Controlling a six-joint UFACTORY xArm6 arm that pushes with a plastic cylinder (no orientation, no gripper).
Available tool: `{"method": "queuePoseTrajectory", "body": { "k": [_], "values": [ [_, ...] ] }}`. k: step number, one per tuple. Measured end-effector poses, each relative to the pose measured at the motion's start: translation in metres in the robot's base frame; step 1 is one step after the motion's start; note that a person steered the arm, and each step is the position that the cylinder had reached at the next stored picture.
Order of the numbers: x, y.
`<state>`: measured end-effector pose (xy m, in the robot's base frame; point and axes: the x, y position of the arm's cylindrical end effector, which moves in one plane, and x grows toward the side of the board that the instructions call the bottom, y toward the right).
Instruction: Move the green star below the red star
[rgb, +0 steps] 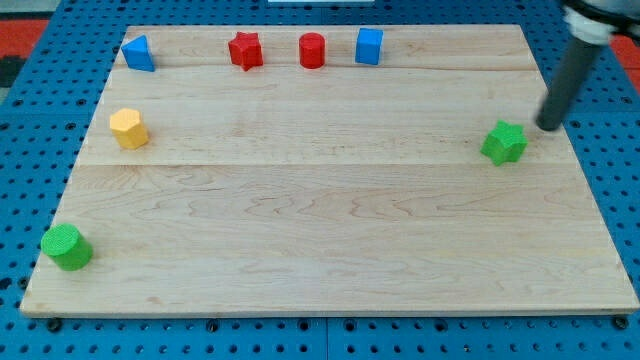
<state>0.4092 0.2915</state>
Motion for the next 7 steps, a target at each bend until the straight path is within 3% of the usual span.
{"method": "queuePoseTrajectory", "body": {
  "k": [1,3,4,5,6,7],
  "values": [
    [0.014,-0.021],
    [-0.027,-0.275],
    [-0.042,-0.372],
    [-0.032,-0.337],
    [-0.051,-0.278],
    [0.051,-0.282]
  ]
}}
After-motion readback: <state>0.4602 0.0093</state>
